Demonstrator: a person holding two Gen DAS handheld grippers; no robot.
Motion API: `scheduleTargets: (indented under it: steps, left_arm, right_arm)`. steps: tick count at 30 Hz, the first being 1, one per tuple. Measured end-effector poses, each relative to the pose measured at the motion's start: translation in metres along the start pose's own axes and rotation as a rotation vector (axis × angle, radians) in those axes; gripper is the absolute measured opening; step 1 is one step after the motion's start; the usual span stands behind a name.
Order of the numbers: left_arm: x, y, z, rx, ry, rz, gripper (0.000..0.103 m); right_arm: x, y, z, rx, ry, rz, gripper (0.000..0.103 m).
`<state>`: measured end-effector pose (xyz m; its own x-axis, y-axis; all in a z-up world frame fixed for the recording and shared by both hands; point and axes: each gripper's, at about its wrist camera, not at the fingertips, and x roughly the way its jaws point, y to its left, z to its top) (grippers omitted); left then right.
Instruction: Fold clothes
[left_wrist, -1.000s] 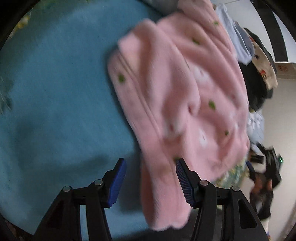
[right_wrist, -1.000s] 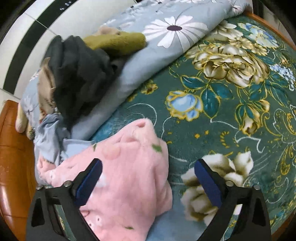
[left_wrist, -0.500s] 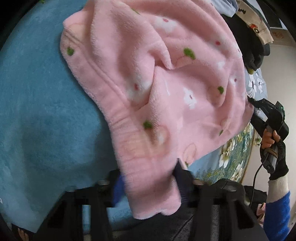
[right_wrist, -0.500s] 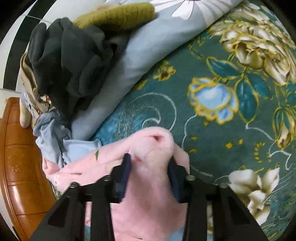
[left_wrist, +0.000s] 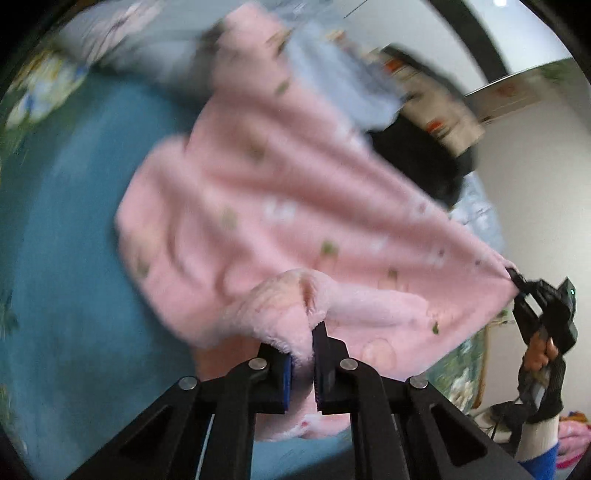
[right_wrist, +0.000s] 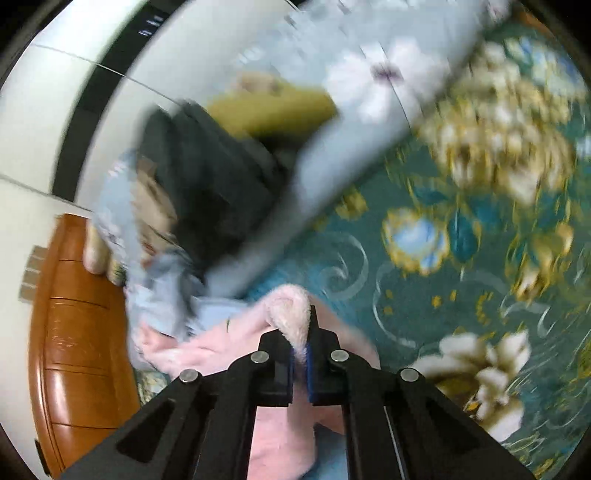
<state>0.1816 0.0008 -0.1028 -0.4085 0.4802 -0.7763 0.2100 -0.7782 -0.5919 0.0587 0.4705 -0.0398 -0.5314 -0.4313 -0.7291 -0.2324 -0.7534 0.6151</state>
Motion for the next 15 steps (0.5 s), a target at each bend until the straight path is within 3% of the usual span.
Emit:
scheduleTargets:
  steps: [5,8,11,15]
  left_arm:
    - [-0.051,-0.027,0.031,0.012,-0.179,-0.140,0.009]
    - [-0.090,-0.025,0.045,0.005,-0.286,-0.186,0.009]
    - [-0.135,0.006,0.052,-0.018,-0.368,-0.167,0.009]
    - [-0.197,0.056,0.053,-0.061,-0.510,-0.069,0.009]
  right_arm:
    - [-0.112,0.065,0.014,-0.165,-0.242,0.112,0.004]
    - [-0.160,0.083,0.003,-0.235,-0.337,0.119,0.004]
    - [-0.165,0.076,-0.024,-0.241,-0.311,0.076,0.004]
    - [-0.105,0.057,-0.089,-0.190,-0.088,0.099,0.004]
